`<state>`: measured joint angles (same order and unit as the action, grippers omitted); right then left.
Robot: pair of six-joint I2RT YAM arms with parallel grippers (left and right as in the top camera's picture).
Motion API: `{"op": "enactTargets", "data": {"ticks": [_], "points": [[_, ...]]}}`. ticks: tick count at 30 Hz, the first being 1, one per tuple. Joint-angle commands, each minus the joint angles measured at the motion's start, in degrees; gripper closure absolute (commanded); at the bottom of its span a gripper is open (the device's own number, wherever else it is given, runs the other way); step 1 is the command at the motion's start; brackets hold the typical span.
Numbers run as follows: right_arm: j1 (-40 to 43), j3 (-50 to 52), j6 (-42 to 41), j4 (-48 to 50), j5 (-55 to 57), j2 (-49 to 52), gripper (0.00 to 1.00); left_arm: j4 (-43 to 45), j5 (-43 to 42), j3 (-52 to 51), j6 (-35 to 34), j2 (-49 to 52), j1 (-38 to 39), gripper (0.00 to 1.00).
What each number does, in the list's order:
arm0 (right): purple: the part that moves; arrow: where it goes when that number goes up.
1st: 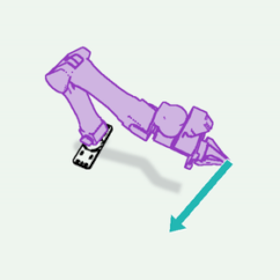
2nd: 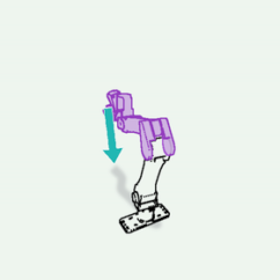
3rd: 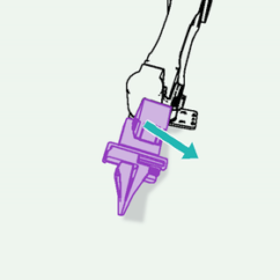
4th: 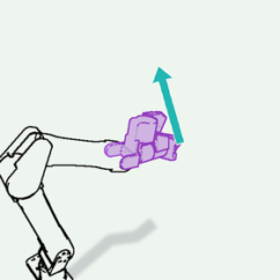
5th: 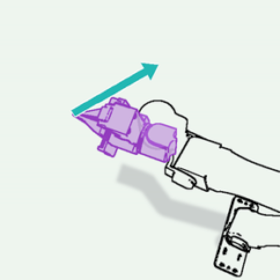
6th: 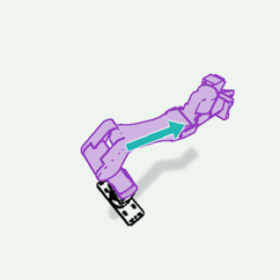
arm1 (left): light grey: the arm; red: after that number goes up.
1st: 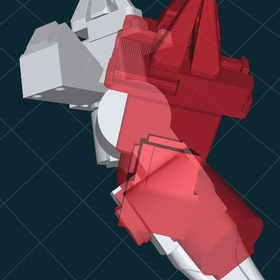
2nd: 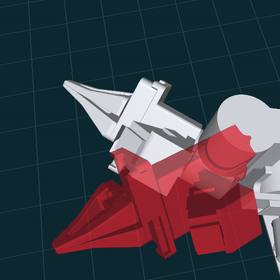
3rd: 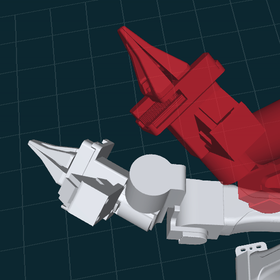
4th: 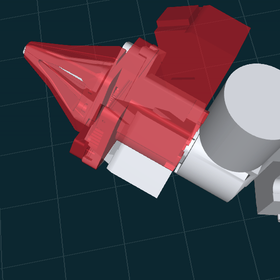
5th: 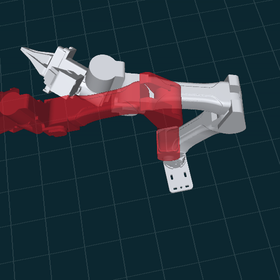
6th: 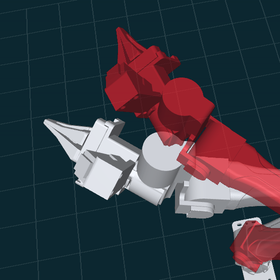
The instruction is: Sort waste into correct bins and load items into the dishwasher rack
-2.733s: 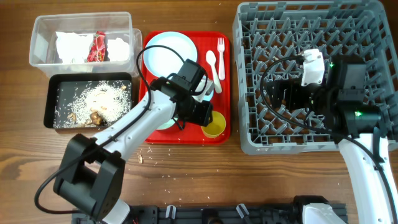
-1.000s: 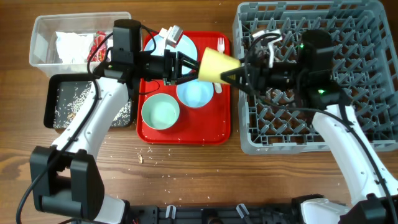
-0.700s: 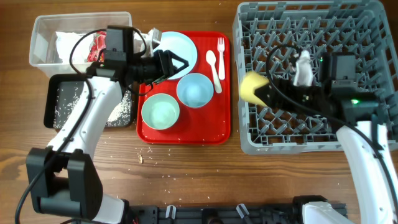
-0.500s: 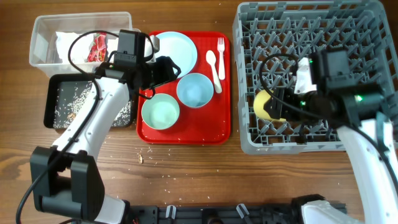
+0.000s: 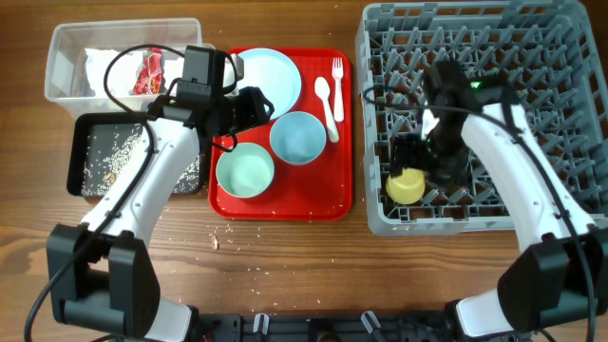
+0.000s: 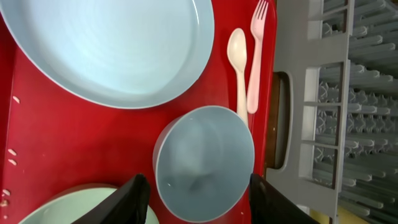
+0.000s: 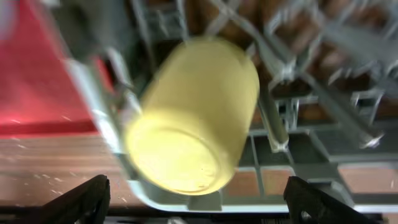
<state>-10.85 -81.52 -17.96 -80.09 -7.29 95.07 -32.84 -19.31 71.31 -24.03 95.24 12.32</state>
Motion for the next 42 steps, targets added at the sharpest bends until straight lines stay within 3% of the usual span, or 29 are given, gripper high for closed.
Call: {"op": "enactTargets", "data": {"ticks": [1,3,6,8,10,12,13,16,20,21,22,29,32,33,35,37,39,42], "points": [[-0.63,-10.75,2.84,1.99,-5.05,-0.57,0.17,-0.28,0.94,0.35,4.76,-5.09,-1.46,0.47],[-3.56,-12.37,2.54,8.55,-5.9,-0.57,0.18,-1.18,3.5,0.35,6.82,-7.89,-2.89,0.43],[-10.16,-12.11,-1.44,19.45,-5.68,2.84,0.16,-2.82,11.1,0.35,9.09,-11.56,-5.66,0.18],[-13.99,-12.11,-4.17,24.09,-3.21,8.94,0.2,-4.61,14.91,0.35,10.16,-12.11,-7.1,0.08],[-15.13,-12.11,-4.55,26.62,-3.06,13.68,0.23,-5.62,14.91,0.35,16.0,-12.09,-7.8,0.08],[-15.23,-12.11,-4.48,28.35,-3.06,18.99,0.29,-5.6,14.93,0.35,27.96,-12.11,-8.07,0.07],[-15.23,-12.11,-4.5,28.83,-3.08,22.01,0.36,-5.57,14.97,0.35,32.39,-12.09,-8.07,0.0],[-15.26,-12.11,-3.02,30.56,-4.44,26.47,0.5,-5.6,14.93,0.33,33.05,-12.04,-8.09,0.0],[-15.26,-11.74,-3.02,32.68,-4.39,28.61,0.75,-5.6,14.93,0.33,33.05,-12.04,-8.09,0.0],[-15.43,-11.76,-3.02,33.53,-4.42,28.61,0.89,-5.53,14.95,0.33,33.09,-12.04,-8.09,0.0],[-15.43,-11.76,-3.04,33.81,-4.42,28.61,0.96,-4.48,15.58,0.33,34.51,-12.04,-8.09,0.0],[-14.91,-15.28,-1.53,29.35,-3.91,22.21,0.96,-2.32,16.46,0.74,34.75,-12.68,-8.92,0.0],[-12.63,-19.5,-1.6,24.63,7.74,11.37,0.96,-5.35,14.91,5.84,17.11,-15.58,-17.84,0.0],[-11.34,-19.52,-1.62,24.55,11.67,8.15,0.96,-5.57,7.72,7.21,15.41,-16.15,-23.32,0.0],[-7.98,-19.52,-2.78,24.52,28.72,4.37,0.96,-5.86,-4.17,7.39,15.34,-15.91,-31.95,0.0],[-6.29,-19.39,-3.17,25.14,42.95,4.94,0.96,-6.97,-10.12,7.37,14.1,-15.69,-36.72,0.0],[-5.09,-19.39,-1.77,30.03,51.28,7.21,0.96,-7.54,-13.66,7.37,14.1,-15.69,-39.54,0.0],[-5.03,-19.39,9.97,41.92,61.64,12.87,0.96,-8.61,-13.42,7.37,14.14,-15.69,-39.58,0.0]]}}
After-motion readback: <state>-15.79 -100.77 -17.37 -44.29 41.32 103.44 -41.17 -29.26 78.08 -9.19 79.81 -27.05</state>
